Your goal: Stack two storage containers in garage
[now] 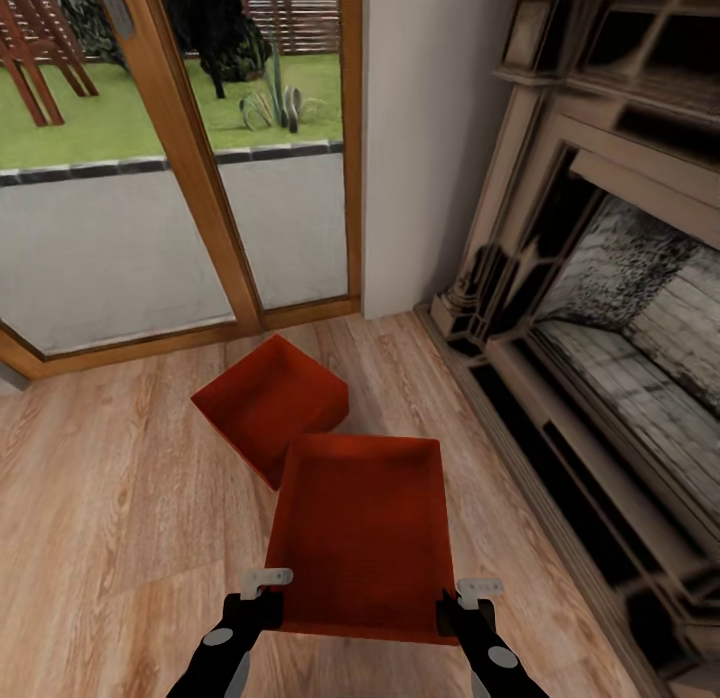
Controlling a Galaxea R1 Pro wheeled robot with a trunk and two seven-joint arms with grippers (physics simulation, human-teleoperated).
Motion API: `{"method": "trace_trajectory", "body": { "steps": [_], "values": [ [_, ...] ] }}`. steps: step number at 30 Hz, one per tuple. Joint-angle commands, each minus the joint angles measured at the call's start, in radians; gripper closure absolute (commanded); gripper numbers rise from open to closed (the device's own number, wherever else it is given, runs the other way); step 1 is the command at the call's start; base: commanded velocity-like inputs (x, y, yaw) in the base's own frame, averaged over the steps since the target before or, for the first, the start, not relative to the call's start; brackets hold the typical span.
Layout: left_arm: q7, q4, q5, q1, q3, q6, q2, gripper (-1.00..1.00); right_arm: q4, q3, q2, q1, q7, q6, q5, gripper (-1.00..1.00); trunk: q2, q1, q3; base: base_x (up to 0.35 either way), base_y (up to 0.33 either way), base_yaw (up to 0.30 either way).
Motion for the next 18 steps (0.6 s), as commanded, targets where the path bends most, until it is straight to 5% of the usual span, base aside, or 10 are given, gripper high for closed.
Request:
{"method": "trace_trajectory", "body": {
  "steps": [1,18],
  "values": [
    [0.011,0.001,-0.003,0.000,-0.002,0.007,0.001,1.00,-0.003,0.006,-0.002,-0.002,-0.005,-0.012,-0.003,1.00,0.007,-0.004,0.004,0.000,0.000,-0.061],
    [0.011,0.001,-0.003,0.000,-0.002,0.007,0.000,1.00,-0.003,0.006,-0.002,-0.002,-0.006,-0.015,-0.003,1.00,0.126,-0.069,0.081,0.000,0.000,-0.043]
  ]
}}
